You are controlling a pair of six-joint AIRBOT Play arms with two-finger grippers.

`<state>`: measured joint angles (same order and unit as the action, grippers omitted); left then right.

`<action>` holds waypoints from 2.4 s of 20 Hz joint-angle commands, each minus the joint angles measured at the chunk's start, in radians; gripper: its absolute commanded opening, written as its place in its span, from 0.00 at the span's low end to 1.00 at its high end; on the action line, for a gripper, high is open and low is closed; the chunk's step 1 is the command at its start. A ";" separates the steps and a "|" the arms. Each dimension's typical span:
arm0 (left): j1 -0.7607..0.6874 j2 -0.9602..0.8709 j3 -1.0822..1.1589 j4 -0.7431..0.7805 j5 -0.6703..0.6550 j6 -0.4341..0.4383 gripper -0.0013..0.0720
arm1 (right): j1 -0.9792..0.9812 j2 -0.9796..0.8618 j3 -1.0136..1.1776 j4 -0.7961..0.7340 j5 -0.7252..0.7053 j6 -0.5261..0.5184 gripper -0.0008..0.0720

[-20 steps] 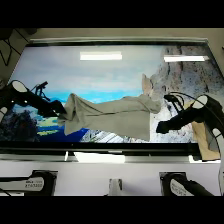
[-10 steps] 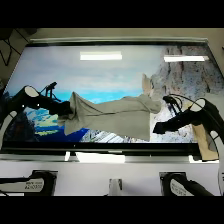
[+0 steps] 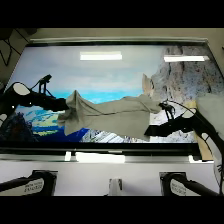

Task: Fold the shirts.

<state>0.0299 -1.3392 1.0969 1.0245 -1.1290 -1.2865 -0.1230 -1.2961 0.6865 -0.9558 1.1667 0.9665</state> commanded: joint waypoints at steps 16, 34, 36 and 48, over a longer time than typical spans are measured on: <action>0.196 0.312 1.100 0.050 -0.030 -0.103 0.07 | 0.207 0.387 1.130 -0.551 -0.186 0.064 0.05; 0.283 0.349 0.885 0.100 -0.090 -0.162 0.08 | 0.207 0.253 1.239 -0.685 0.381 0.028 0.06; 0.265 0.246 0.832 0.101 -0.166 -0.162 0.08 | 0.207 0.122 1.196 -0.682 0.377 0.029 0.06; 0.034 -0.306 0.571 0.089 0.133 -0.172 0.08 | 0.208 -0.420 1.124 -0.389 -0.106 0.272 0.06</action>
<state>0.0994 -1.5230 1.6817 1.1191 -1.0649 -1.4105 0.0834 -1.6257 1.8133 -1.4792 1.1675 1.1782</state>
